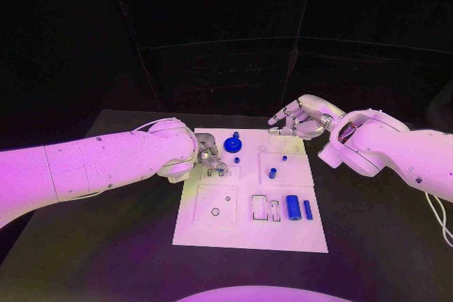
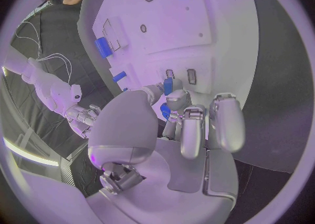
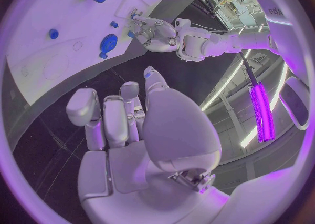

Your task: Assemble the parts on the task board

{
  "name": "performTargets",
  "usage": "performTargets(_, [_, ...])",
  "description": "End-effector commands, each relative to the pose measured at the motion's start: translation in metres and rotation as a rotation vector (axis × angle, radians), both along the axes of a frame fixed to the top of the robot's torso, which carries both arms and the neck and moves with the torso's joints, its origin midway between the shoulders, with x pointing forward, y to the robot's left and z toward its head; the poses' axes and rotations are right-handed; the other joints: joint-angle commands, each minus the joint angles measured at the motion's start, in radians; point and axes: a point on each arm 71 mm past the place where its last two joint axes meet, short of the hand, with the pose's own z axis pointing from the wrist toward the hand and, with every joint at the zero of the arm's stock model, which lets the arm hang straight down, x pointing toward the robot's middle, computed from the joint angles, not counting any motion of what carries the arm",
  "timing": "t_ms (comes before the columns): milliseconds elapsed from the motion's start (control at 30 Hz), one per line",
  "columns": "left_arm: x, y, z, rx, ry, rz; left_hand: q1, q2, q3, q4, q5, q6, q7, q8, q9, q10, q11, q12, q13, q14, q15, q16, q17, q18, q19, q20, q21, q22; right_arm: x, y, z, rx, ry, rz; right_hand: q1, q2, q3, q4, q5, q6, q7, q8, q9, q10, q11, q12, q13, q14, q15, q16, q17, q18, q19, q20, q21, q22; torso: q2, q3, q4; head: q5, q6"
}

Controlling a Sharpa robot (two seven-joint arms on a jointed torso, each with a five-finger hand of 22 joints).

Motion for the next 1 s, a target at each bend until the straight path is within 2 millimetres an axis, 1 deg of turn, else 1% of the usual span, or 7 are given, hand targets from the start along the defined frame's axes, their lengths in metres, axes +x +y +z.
performTargets(33, [-0.0014, -0.0013, 0.0001, 0.018, 0.006, -0.022, 0.000, 0.011, 0.122, -0.119, 0.004, 0.000, -0.004, 0.003, 0.001, 0.007, 0.001, 0.003, 0.000, 0.102, -0.007, 0.003, 0.263, -0.018, 0.008, 0.000, 0.003, 0.001, -0.0003, 0.0017, 0.0013, 0.001, -0.004, 0.013, -0.006, 0.002, -0.006, -0.002, 0.006, 0.000, 0.001, 0.003, -0.001, -0.005, 0.001, -0.005, -0.001, 0.018, -0.003, -0.005, 0.000, 0.008, -0.005, 0.001, -0.006, -0.001, 0.000, 0.0002, 0.0003, 0.000, -0.001])
performTargets(200, [-0.0024, -0.0018, -0.0006, 0.024, 0.016, -0.029, -0.001, 0.010, 0.126, -0.121, 0.004, 0.000, -0.004, 0.004, 0.001, 0.007, 0.001, 0.003, 0.000, 0.102, -0.007, 0.003, 0.263, -0.019, 0.009, 0.000, 0.005, 0.004, -0.0003, 0.0024, 0.0013, 0.001, -0.003, 0.014, -0.006, 0.002, -0.006, -0.002, 0.006, 0.000, 0.001, 0.003, -0.001, -0.005, 0.001, -0.005, -0.001, 0.018, -0.003, -0.005, 0.000, 0.008, -0.005, 0.001, -0.006, -0.001, 0.000, 0.0001, 0.0004, 0.001, -0.003])
performTargets(333, [-0.0027, -0.0028, -0.0010, 0.026, 0.019, -0.033, -0.001, 0.010, 0.126, -0.121, 0.004, 0.000, -0.004, 0.004, 0.001, 0.007, 0.001, 0.003, 0.000, 0.102, -0.007, 0.003, 0.263, -0.019, 0.009, 0.000, 0.005, 0.004, -0.0004, 0.0029, 0.0011, 0.000, -0.002, 0.015, -0.006, 0.003, -0.007, -0.001, 0.006, 0.000, 0.001, 0.003, -0.001, -0.005, 0.001, -0.004, 0.000, 0.018, -0.003, -0.005, 0.001, 0.008, -0.005, 0.001, -0.006, -0.001, 0.000, -0.0006, 0.0012, -0.002, -0.005])
performTargets(433, [-0.0030, -0.0032, -0.0017, 0.030, 0.024, -0.035, -0.002, 0.009, 0.128, -0.122, 0.004, 0.000, -0.004, 0.004, 0.002, 0.008, 0.001, 0.003, 0.000, 0.102, -0.007, 0.003, 0.263, -0.019, 0.009, 0.000, 0.006, 0.005, -0.0004, 0.0033, 0.0011, 0.000, 0.000, 0.016, -0.006, 0.003, -0.007, -0.001, 0.006, 0.000, 0.001, 0.003, -0.001, -0.005, 0.001, -0.004, 0.000, 0.018, -0.003, -0.005, 0.001, 0.008, -0.005, 0.001, -0.006, -0.001, -0.001, 0.0002, 0.0006, -0.003, -0.009])
performTargets(767, [-0.0043, -0.0017, -0.0033, 0.048, 0.044, -0.042, -0.003, 0.008, 0.129, -0.123, 0.004, 0.000, -0.004, 0.005, 0.002, 0.004, 0.001, -0.002, -0.006, 0.102, -0.007, 0.003, 0.263, -0.019, 0.009, 0.000, 0.005, 0.003, -0.0005, 0.0034, 0.0009, -0.001, 0.002, 0.016, -0.005, 0.005, -0.007, -0.001, 0.008, 0.000, 0.001, 0.003, -0.001, -0.005, 0.001, -0.003, 0.000, 0.018, -0.003, -0.005, 0.001, 0.008, -0.005, 0.001, -0.007, -0.002, 0.000, -0.0006, 0.0012, -0.004, -0.008])
performTargets(933, [-0.0047, -0.0025, -0.0039, 0.052, 0.051, -0.049, -0.003, 0.008, 0.129, -0.123, 0.004, 0.000, -0.004, 0.005, 0.002, 0.004, 0.001, -0.003, -0.007, 0.102, -0.007, 0.003, 0.263, -0.019, 0.009, 0.000, 0.005, 0.003, -0.0005, 0.0041, 0.0009, -0.001, 0.002, 0.018, 0.002, 0.010, -0.008, -0.002, 0.027, -0.001, 0.002, 0.004, -0.001, -0.006, 0.001, -0.003, -0.001, 0.018, -0.003, -0.008, 0.000, 0.009, -0.004, 0.001, -0.009, -0.003, 0.000, 0.0001, 0.0006, -0.002, -0.008])
performTargets(1000, [-0.0048, -0.0033, -0.0040, 0.052, 0.052, -0.052, -0.004, 0.008, 0.130, -0.123, 0.004, 0.000, -0.004, 0.005, 0.002, 0.002, 0.001, -0.004, -0.009, 0.102, -0.007, 0.003, 0.263, -0.019, 0.009, 0.000, 0.005, 0.003, -0.0005, 0.0043, 0.0009, -0.001, 0.002, 0.018, 0.003, 0.010, -0.008, -0.002, 0.030, -0.001, 0.002, 0.004, 0.000, -0.007, 0.001, -0.004, -0.002, 0.018, -0.003, -0.008, 0.000, 0.009, -0.004, 0.001, -0.010, -0.004, 0.000, -0.0005, 0.0005, -0.002, -0.009])
